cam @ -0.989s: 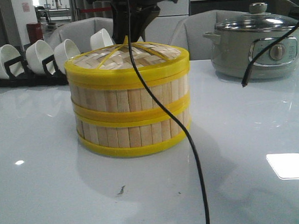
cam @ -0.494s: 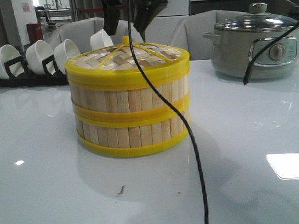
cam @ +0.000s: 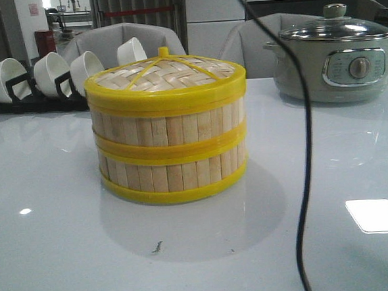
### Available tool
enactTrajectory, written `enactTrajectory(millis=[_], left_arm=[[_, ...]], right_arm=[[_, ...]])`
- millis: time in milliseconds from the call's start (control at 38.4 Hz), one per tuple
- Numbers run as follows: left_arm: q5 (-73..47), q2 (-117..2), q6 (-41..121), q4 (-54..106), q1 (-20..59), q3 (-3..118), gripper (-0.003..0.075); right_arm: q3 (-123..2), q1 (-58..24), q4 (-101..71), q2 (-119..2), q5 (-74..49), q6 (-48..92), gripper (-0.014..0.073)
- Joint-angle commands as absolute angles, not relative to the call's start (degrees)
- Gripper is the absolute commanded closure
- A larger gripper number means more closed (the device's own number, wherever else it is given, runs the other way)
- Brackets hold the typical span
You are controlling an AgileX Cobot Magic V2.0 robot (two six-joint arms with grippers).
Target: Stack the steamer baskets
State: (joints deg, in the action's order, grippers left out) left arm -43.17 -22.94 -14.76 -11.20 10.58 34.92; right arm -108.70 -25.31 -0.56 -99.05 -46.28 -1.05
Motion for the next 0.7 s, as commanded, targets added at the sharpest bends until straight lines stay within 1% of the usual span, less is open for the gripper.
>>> enactTrajectory(millis=[0,130,260,468,677], left_arm=[[-38.89,-23.43,-15.14,-11.43,11.01,36.58,0.0633],[-38.89,-23.43,-15.14,-11.43,11.01,36.58,0.0633],[-38.89,-23.43,-15.14,-11.43,11.01,36.58,0.0633],[-38.89,-23.43,-15.14,-11.43,11.01,36.58,0.0633],[-38.89,-23.43,-15.14,-11.43,11.01,36.58,0.0633]], right_arm=[[-99.72,-21.74,0.0,-87.75,-33.71,-1.49,0.0075],[-83.14,-16.87,0.0,-74.96,-22.25,-1.49,0.0075],[-69.34,-10.93,0.0,-62.07,-16.85,-1.49,0.0075],[-52.09,-2.07,0.3,-43.94,-14.49,-1.49,0.0075],[-40.37,3.76,0.0,-28.05,-14.89,-1.49,0.0075]])
